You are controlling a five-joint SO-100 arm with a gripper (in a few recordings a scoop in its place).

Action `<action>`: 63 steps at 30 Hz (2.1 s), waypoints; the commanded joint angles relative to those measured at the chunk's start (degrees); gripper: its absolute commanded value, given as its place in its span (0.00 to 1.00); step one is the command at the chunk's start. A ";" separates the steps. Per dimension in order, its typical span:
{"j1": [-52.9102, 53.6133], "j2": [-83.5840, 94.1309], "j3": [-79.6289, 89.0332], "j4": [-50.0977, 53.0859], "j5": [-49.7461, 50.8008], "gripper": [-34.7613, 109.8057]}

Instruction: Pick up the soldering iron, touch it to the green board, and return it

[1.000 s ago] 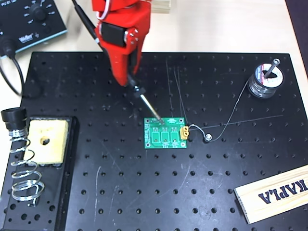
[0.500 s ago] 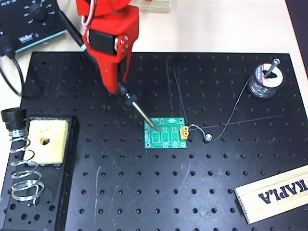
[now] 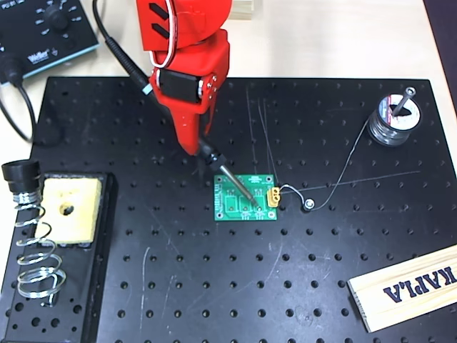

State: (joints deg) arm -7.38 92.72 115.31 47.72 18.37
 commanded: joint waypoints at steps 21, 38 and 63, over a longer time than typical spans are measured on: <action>-1.93 -2.46 -0.97 -3.60 2.11 0.24; -2.90 -0.88 2.11 -4.22 3.43 0.24; -3.78 0.62 4.22 -4.92 4.48 0.24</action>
State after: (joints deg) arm -10.28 90.53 118.92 42.54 22.32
